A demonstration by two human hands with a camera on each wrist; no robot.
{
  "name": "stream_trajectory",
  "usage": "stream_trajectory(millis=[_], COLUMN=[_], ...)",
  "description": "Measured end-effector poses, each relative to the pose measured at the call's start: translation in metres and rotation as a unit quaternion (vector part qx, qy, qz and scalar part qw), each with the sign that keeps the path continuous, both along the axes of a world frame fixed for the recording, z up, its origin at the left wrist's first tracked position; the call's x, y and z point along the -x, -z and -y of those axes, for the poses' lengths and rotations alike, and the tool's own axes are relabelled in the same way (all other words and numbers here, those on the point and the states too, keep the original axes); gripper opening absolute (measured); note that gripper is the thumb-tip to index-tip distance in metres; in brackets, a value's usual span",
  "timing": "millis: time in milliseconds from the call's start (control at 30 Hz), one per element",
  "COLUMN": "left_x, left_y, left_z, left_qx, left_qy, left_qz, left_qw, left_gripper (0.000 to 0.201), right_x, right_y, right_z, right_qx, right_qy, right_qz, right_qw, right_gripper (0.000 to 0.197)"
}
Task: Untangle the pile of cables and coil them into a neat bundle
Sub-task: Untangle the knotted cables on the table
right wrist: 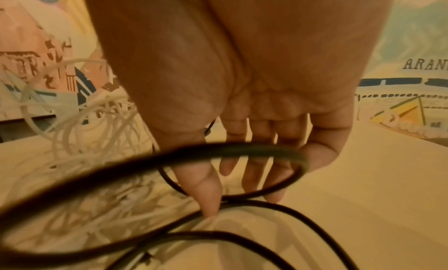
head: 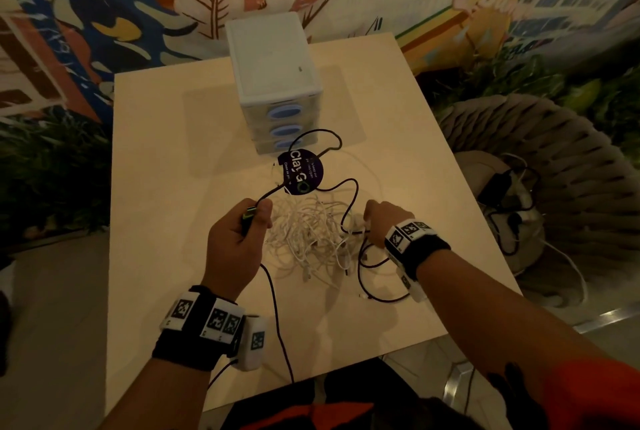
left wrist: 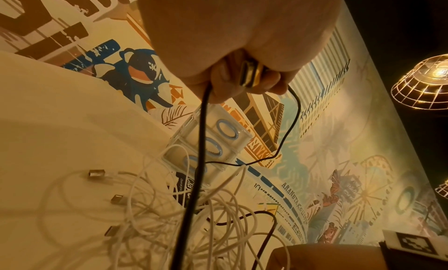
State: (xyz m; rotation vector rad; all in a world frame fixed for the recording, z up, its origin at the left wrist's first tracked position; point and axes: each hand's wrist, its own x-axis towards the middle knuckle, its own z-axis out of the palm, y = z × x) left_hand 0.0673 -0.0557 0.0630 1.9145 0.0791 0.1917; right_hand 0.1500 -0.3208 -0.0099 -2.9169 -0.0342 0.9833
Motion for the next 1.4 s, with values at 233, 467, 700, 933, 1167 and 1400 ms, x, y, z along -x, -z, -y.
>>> stream_trajectory(millis=[233,467,700,933,1167,1400], left_x=[-0.001,-0.007,-0.011,-0.014,-0.015,-0.031], left_y=[0.001,0.006,0.011,0.031,0.017,-0.007], left_z=[0.002,0.002,0.009,0.013,0.024,0.071], left_qx=[-0.012,-0.039,-0.076,-0.222,-0.219,-0.187], left_qy=[-0.006,-0.028,-0.032,0.035,-0.079,0.073], left_qz=[-0.001,-0.019,-0.047,-0.073,-0.083,-0.025], left_qw=[1.0,0.999,0.995,0.972,0.969,0.979], left_gripper=[0.034,0.019,0.011,0.008,0.058,0.046], right_x=[0.0,-0.01,-0.01,0.0,0.007,0.025], right_y=[0.005,-0.016,-0.06,-0.09,-0.117,-0.13], right_z=[0.016,0.03,0.056,0.062,0.052,0.022], right_qx=[0.034,-0.022,-0.146,-0.27,-0.315,-0.337], right_qy=[-0.012,0.0,0.063,0.089,0.09,0.025], right_qz=[-0.021,-0.024,0.136,0.232,0.318,0.312], right_qw=[0.999,0.999,0.978,0.93,0.89,0.888], right_gripper=[0.017,0.026,0.019,0.01,0.006,0.009])
